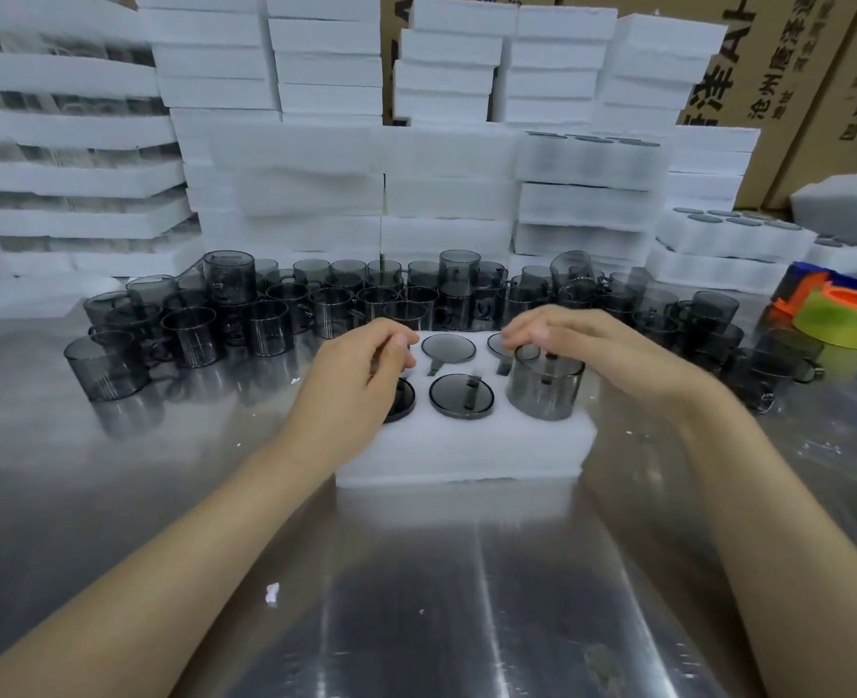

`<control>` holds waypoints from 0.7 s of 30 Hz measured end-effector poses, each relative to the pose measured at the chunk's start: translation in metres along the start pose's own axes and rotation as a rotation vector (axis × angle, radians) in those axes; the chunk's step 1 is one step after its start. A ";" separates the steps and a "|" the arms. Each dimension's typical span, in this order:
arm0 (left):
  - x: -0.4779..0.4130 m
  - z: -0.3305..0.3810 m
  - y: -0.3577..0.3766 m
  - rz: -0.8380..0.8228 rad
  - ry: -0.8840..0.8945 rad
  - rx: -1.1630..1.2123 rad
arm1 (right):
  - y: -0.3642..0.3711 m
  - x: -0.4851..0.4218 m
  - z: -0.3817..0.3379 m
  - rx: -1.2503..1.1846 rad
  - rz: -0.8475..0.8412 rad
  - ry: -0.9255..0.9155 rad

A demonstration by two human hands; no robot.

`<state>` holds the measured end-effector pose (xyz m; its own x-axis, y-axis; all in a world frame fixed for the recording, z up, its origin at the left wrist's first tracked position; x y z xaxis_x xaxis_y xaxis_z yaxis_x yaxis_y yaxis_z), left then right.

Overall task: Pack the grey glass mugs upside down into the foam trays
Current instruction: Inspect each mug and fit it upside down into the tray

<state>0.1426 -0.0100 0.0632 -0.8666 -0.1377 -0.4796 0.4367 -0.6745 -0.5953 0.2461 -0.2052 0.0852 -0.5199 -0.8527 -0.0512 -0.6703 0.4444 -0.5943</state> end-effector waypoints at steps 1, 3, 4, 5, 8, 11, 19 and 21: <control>0.000 0.000 0.000 -0.002 0.000 -0.007 | -0.001 -0.003 -0.002 0.051 0.117 -0.009; 0.000 0.001 0.000 -0.003 -0.001 -0.019 | 0.007 -0.009 -0.003 0.239 0.173 0.023; 0.000 0.001 0.000 0.001 -0.003 -0.026 | 0.013 -0.011 -0.001 0.319 0.111 0.061; 0.000 0.001 0.000 0.005 -0.005 -0.031 | 0.018 -0.012 0.004 0.355 0.040 0.110; 0.001 0.002 0.000 0.012 -0.012 -0.038 | 0.022 -0.011 0.015 0.419 -0.075 0.272; 0.000 0.001 0.001 0.034 -0.041 -0.019 | 0.027 -0.017 0.022 0.585 -0.135 0.405; -0.001 -0.002 0.001 0.073 -0.085 0.004 | 0.029 -0.020 0.029 0.655 -0.214 0.570; -0.001 -0.001 0.001 0.069 -0.089 -0.023 | 0.028 -0.025 0.024 0.429 -0.169 0.527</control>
<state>0.1440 -0.0098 0.0618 -0.8520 -0.2480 -0.4611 0.5005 -0.6444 -0.5782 0.2528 -0.1778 0.0506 -0.6874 -0.6054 0.4011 -0.5523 0.0773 -0.8300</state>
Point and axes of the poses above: each hand's wrist, its own x-axis away from the middle knuckle, its own y-axis out of the palm, z = x × y, the point moved 6 cm from there along -x, towards the middle knuckle, and after that the axes turned 10 degrees about -z, right-handed, at the moved point
